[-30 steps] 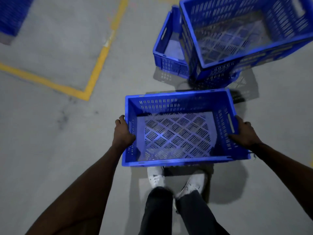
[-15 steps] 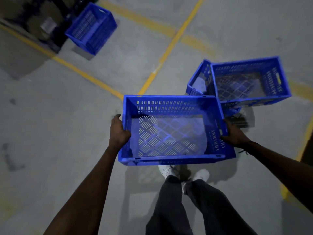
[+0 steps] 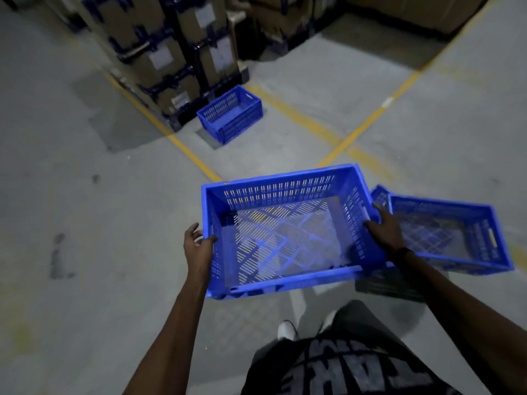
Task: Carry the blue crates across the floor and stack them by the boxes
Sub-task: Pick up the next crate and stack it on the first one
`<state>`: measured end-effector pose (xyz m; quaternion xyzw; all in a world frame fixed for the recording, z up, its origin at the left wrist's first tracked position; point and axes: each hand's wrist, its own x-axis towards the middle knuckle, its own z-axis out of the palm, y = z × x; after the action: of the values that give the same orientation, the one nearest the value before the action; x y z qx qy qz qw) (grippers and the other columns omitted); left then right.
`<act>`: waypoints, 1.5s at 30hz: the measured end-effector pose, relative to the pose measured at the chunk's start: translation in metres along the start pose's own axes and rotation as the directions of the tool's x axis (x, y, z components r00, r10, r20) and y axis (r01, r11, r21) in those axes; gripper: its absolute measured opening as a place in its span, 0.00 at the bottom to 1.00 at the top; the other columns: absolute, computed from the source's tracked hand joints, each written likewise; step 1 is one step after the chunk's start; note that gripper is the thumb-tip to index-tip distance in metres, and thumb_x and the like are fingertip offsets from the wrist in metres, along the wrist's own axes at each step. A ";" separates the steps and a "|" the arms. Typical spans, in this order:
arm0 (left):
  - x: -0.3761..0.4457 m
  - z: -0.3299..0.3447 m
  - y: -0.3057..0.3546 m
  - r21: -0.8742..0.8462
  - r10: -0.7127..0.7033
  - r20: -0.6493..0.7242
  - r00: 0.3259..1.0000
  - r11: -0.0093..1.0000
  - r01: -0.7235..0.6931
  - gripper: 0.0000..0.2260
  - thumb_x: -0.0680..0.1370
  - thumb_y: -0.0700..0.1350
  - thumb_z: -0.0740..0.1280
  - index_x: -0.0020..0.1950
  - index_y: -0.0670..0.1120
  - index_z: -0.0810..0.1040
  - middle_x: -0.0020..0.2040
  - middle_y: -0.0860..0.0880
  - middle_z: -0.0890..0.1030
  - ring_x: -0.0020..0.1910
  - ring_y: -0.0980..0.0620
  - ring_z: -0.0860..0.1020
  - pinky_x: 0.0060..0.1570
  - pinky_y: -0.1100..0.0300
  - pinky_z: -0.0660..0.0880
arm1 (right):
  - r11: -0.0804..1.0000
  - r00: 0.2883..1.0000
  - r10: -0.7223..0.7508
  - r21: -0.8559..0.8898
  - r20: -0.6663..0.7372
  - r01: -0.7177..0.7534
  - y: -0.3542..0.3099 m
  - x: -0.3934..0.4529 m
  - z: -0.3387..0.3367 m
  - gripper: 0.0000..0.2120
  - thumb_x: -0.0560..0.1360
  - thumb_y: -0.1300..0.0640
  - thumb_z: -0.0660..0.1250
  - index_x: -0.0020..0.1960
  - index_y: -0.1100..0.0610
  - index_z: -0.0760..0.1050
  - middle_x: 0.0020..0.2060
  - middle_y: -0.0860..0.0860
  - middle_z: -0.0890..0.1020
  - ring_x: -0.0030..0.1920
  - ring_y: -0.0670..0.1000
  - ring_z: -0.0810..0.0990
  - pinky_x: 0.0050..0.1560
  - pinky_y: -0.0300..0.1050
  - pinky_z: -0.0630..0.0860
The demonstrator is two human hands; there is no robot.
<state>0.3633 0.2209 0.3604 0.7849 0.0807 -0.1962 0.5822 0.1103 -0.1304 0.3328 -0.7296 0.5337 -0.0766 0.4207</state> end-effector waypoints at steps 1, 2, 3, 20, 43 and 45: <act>0.005 0.002 0.008 -0.043 -0.015 -0.015 1.000 0.999 0.014 0.25 0.73 0.37 0.71 0.69 0.48 0.73 0.57 0.45 0.77 0.54 0.40 0.79 0.53 0.41 0.79 | 1.000 1.000 -0.006 0.009 -0.003 0.006 -0.011 0.009 0.000 0.32 0.69 0.59 0.71 0.73 0.60 0.70 0.65 0.63 0.78 0.65 0.60 0.76 0.63 0.52 0.71; 0.011 0.004 0.016 -0.079 -0.026 -0.029 0.999 0.997 0.024 0.25 0.71 0.40 0.72 0.68 0.50 0.74 0.59 0.43 0.78 0.54 0.40 0.79 0.53 0.41 0.79 | 1.000 1.000 -0.017 0.018 -0.002 0.017 -0.019 0.020 0.001 0.34 0.67 0.55 0.69 0.72 0.60 0.71 0.66 0.62 0.77 0.66 0.60 0.76 0.64 0.52 0.70; 0.018 0.007 0.022 -0.112 -0.038 -0.042 0.998 0.993 0.033 0.26 0.68 0.43 0.72 0.66 0.51 0.75 0.60 0.41 0.79 0.54 0.39 0.80 0.53 0.40 0.79 | 1.000 1.000 -0.021 0.017 0.003 0.021 -0.028 0.029 0.001 0.36 0.65 0.53 0.66 0.73 0.60 0.71 0.67 0.62 0.77 0.67 0.60 0.75 0.66 0.52 0.69; 0.179 0.138 0.166 -0.286 -0.035 -0.184 0.982 0.958 -0.019 0.12 0.77 0.38 0.70 0.59 0.46 0.78 0.45 0.50 0.79 0.41 0.53 0.76 0.39 0.58 0.72 | 0.995 0.999 -0.047 0.091 -0.001 0.046 -0.192 0.287 0.009 0.29 0.72 0.51 0.68 0.73 0.51 0.70 0.67 0.61 0.75 0.67 0.65 0.72 0.68 0.56 0.67; 0.488 0.212 0.267 -0.347 -0.199 -0.253 0.947 0.932 0.103 0.07 0.76 0.45 0.69 0.53 0.47 0.79 0.52 0.46 0.81 0.52 0.45 0.78 0.49 0.49 0.74 | 0.915 0.921 -0.383 0.159 0.063 0.370 -0.484 0.581 0.119 0.27 0.74 0.61 0.64 0.71 0.45 0.73 0.68 0.56 0.73 0.69 0.62 0.67 0.71 0.58 0.62; 0.522 0.222 0.279 -0.335 -0.208 -0.234 0.950 0.934 0.122 0.08 0.75 0.46 0.70 0.53 0.47 0.79 0.53 0.45 0.81 0.53 0.44 0.79 0.47 0.49 0.75 | 0.925 0.928 -0.364 0.150 0.077 0.350 -0.499 0.614 0.128 0.27 0.74 0.62 0.65 0.70 0.45 0.73 0.68 0.56 0.73 0.69 0.62 0.68 0.72 0.58 0.62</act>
<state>0.8899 -0.1287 0.3427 0.6908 0.2546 -0.1224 0.6655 0.7954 -0.5422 0.3913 -0.7878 0.3628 -0.1496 0.4748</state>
